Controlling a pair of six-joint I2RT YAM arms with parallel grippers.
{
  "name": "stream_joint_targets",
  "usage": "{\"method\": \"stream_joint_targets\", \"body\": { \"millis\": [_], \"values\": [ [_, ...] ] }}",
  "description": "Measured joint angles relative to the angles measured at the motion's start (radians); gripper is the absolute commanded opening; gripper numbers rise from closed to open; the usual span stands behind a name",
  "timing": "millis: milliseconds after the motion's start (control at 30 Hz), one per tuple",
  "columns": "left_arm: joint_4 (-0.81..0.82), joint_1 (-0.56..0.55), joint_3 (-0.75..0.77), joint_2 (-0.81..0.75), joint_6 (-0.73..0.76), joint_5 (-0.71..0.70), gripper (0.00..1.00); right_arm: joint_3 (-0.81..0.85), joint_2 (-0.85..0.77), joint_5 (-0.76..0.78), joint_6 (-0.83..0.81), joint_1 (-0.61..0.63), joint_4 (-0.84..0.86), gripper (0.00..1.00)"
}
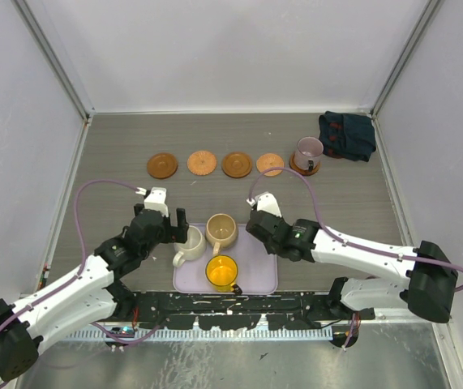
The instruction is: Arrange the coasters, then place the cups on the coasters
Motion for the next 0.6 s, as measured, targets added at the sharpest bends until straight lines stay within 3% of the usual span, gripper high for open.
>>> {"method": "stream_joint_targets", "body": {
  "millis": [267,600],
  "values": [
    [0.000,0.000,0.000,0.002,0.002,-0.003,0.99,0.000,0.000,0.094,-0.075,-0.032,0.090,0.01],
    [0.006,0.000,0.000,0.002,0.003,-0.028,0.98,0.028,0.083,0.012,-0.256,-0.381,0.374,0.01]
  ]
}}
